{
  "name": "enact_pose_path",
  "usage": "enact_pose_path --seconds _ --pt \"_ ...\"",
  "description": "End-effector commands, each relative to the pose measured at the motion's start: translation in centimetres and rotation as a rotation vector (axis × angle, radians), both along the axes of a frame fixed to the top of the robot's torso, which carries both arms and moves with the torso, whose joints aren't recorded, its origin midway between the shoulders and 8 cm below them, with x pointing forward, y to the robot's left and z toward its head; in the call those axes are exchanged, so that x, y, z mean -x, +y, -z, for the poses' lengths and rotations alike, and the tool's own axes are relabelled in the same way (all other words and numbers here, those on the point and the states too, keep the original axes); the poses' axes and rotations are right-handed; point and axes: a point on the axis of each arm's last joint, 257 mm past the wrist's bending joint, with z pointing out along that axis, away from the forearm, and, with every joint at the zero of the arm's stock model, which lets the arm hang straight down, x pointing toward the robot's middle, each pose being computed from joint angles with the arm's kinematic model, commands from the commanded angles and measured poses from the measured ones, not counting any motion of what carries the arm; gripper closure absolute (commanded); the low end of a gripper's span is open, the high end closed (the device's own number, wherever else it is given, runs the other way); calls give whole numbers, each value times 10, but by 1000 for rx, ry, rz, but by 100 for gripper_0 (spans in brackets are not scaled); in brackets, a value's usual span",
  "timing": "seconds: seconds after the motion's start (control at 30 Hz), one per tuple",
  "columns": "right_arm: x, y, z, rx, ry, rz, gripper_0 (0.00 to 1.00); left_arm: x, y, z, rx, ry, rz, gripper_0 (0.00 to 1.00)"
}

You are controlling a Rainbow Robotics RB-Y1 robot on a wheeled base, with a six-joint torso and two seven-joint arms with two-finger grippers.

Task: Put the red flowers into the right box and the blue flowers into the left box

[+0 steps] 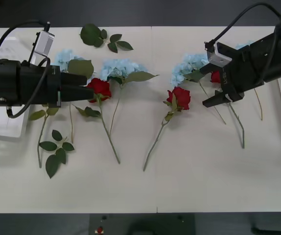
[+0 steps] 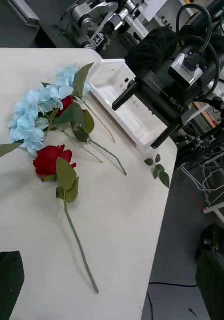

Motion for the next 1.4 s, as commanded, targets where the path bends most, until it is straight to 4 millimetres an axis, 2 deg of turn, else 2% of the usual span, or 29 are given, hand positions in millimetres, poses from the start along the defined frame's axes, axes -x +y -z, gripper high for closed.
enact_pose_path --seconds 0.03,0.13,0.27,0.3,0.47,0.63,0.67,0.8,0.83,1.03,1.1,1.13,1.17,1.2,1.27,1.3,1.33,1.4 --pt "-7 4 -23 7 -67 -34 0 8 2 42 32 135 -35 0" --pt "-7 4 -23 7 -67 -34 0 7 4 45 33 138 -40 0" --pt "-7 4 -23 7 -67 -34 0 2 11 39 22 134 -55 0" --pt "13 6 30 4 51 -34 0 -1 18 36 11 131 -67 0" --pt "12 3 28 -29 64 -13 0 -19 49 27 -33 139 -103 0" --pt "6 -7 19 -19 57 4 0 -52 101 31 -150 139 -159 0" --pt "4 -11 17 -12 54 9 0 -64 122 35 -208 137 -190 0" --pt "-6 -23 7 16 30 30 0 -83 155 44 -319 177 -280 0" --pt "-9 -29 7 32 25 38 0 -86 161 47 -340 189 -306 0" --pt "-35 -76 -5 40 225 386 0 -110 189 69 -474 230 -460 0" --pt "-50 -102 -10 28 296 554 0 -115 200 81 -523 245 -514 0" --pt "-50 -102 -10 28 296 554 0 -115 200 81 -523 245 -514 0" --pt "-62 -126 -13 15 352 694 0 -120 210 93 -567 256 -563 0" --pt "-66 -133 -13 8 367 731 0 -122 213 96 -584 253 -575 0" --pt "-78 -162 -12 -5 401 859 0 -127 219 107 -630 246 -612 0" --pt "-78 -162 -12 -5 401 859 0 -127 219 107 -630 246 -612 0" --pt "-86 -184 -8 -6 414 945 0 -132 218 115 -653 243 -634 0" --pt "-93 -209 0 0 404 1021 0 -138 219 121 -675 231 -661 0"
